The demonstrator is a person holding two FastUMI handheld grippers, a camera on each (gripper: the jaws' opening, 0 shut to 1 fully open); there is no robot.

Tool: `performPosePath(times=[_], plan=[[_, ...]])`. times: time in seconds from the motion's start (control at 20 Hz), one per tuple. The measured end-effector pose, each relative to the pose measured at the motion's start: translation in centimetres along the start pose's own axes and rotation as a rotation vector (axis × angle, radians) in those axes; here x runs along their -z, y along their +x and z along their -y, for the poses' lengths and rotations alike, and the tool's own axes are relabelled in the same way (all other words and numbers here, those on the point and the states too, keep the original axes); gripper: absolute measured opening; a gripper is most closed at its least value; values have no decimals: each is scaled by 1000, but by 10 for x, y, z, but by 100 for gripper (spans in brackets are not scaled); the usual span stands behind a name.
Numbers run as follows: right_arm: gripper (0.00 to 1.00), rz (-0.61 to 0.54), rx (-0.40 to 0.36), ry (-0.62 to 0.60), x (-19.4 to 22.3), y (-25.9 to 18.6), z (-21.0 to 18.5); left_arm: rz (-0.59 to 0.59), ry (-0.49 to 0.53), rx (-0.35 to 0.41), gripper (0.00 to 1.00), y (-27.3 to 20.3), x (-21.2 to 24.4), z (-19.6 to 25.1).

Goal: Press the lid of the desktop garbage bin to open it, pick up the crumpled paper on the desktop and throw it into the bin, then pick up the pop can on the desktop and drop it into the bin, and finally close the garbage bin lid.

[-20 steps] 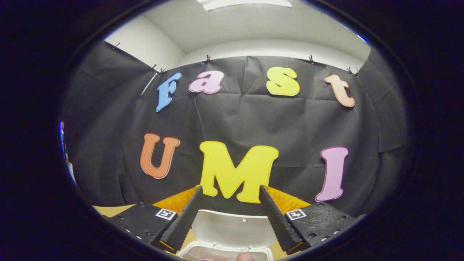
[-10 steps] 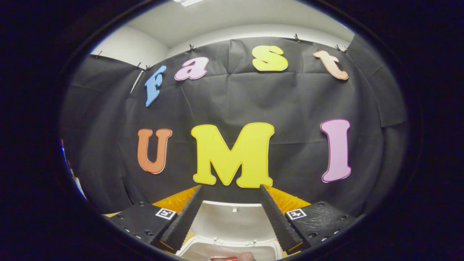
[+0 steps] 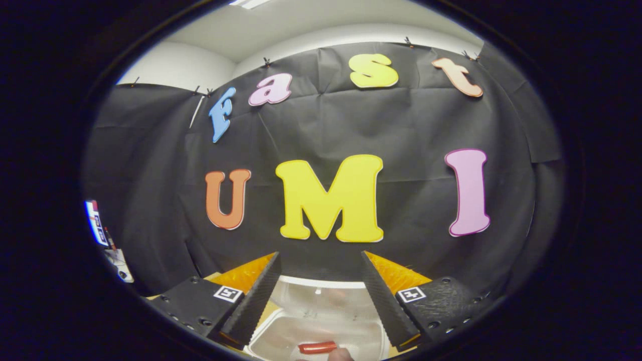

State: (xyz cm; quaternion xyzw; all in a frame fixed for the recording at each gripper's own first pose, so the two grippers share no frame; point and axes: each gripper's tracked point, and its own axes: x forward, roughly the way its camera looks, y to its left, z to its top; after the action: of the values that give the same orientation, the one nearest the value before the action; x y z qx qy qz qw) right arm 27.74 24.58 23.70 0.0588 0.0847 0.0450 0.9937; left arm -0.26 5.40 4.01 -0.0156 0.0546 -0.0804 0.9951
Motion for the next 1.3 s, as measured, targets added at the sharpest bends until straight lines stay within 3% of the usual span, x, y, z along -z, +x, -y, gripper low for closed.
performPosePath(times=[0.15,0.45,0.95,1.3], plan=[[98,-135,-31,30,50,-15,3,4,-23,13,98,-3,0,13],[94,-227,-27,29,118,-43,16,4,-6,27,98,-14,3,35],[96,-202,-31,-43,159,-55,18,-11,-11,25,98,-23,18,46],[96,-144,-31,-45,161,-58,18,-9,-6,32,98,-18,23,51]])
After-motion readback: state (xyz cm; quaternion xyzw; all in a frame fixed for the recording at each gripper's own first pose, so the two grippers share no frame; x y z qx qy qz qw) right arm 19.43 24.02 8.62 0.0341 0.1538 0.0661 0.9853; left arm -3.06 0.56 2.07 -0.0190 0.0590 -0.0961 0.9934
